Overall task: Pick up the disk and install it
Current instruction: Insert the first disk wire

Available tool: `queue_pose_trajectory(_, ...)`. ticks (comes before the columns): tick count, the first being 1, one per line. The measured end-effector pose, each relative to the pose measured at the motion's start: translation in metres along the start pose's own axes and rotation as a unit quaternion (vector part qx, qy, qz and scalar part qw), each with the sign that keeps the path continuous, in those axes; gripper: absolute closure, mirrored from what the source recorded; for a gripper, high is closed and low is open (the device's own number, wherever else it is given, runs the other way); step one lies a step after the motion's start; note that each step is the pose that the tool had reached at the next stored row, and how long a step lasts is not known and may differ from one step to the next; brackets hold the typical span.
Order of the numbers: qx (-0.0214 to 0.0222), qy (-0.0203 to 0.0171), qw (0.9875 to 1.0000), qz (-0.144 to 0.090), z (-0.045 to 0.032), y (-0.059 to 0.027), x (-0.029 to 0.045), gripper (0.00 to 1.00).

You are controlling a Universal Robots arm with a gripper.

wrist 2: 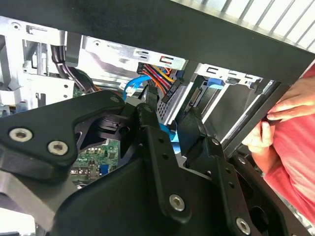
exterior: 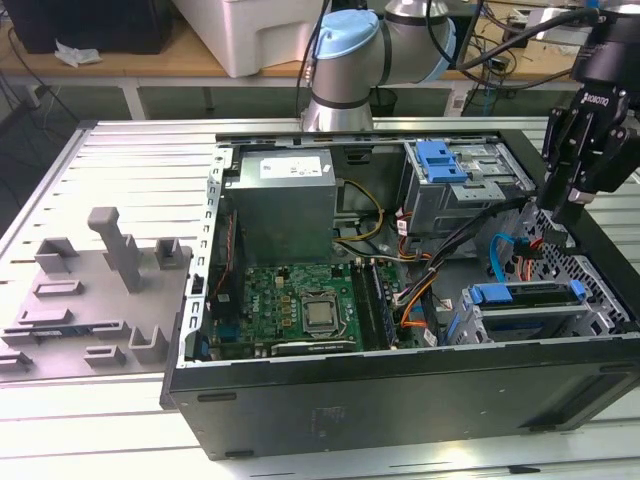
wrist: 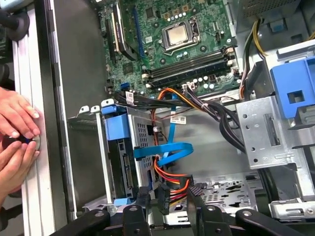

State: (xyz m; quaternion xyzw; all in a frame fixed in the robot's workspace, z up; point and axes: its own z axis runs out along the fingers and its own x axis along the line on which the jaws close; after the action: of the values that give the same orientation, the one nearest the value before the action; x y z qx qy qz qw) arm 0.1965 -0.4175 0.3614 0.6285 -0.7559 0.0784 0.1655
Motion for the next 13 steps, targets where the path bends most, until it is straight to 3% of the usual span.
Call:
queue_pose_trajectory(10, 0.0021, 0.0151, 0.9999, 0.002, 0.0061, -0.0015, -0.0062, 0.56)
queue_pose_trajectory(13, 0.0022, 0.016, 0.9999, 0.002, 0.0063, -0.0015, -0.0062, 0.56)
